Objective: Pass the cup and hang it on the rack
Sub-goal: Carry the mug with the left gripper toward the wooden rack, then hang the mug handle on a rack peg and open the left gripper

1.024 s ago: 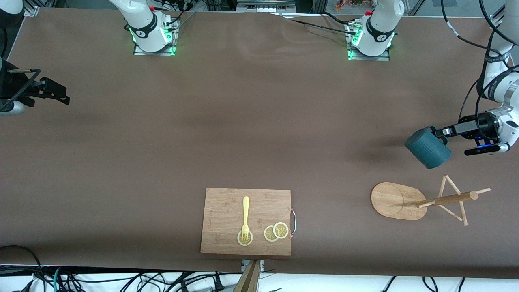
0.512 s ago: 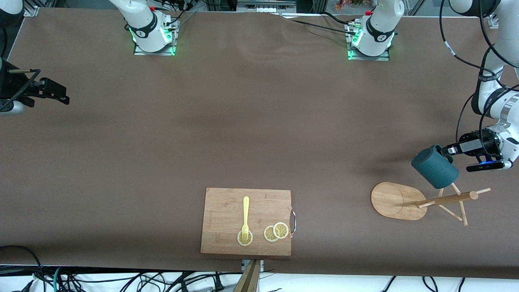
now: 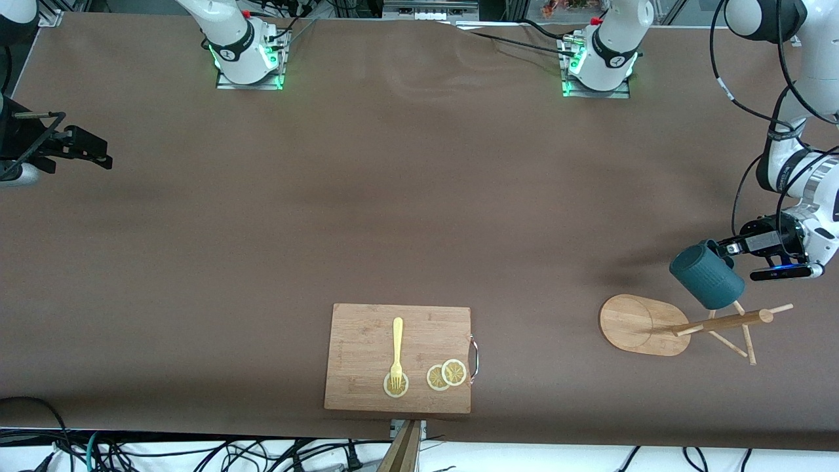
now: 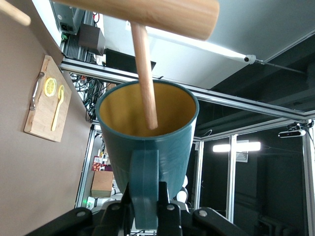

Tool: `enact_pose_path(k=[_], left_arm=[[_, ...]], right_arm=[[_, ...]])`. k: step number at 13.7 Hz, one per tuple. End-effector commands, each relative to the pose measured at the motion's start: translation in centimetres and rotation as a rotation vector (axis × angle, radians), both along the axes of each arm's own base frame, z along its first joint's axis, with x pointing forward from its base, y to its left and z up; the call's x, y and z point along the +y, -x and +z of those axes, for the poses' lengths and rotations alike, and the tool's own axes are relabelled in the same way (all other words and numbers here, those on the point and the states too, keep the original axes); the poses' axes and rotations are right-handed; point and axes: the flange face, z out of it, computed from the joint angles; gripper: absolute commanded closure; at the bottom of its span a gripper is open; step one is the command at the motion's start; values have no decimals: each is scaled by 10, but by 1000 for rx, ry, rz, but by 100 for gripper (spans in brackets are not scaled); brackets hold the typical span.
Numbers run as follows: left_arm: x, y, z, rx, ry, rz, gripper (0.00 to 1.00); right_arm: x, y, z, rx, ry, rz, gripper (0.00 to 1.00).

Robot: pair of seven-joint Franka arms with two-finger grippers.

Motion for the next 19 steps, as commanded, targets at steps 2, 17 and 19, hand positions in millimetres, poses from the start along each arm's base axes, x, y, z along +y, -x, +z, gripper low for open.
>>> enact_pose_path(k=[2, 17, 19], left_arm=[[11, -2, -13, -2, 56, 28, 100], [20, -7, -44, -27, 96, 103, 0], [19, -3, -42, -16, 77, 65, 0]], right_arm=[[-1, -2, 5, -6, -28, -2, 0], [-1, -2, 5, -6, -29, -2, 0], [-1, -2, 5, -6, -29, -2, 0]])
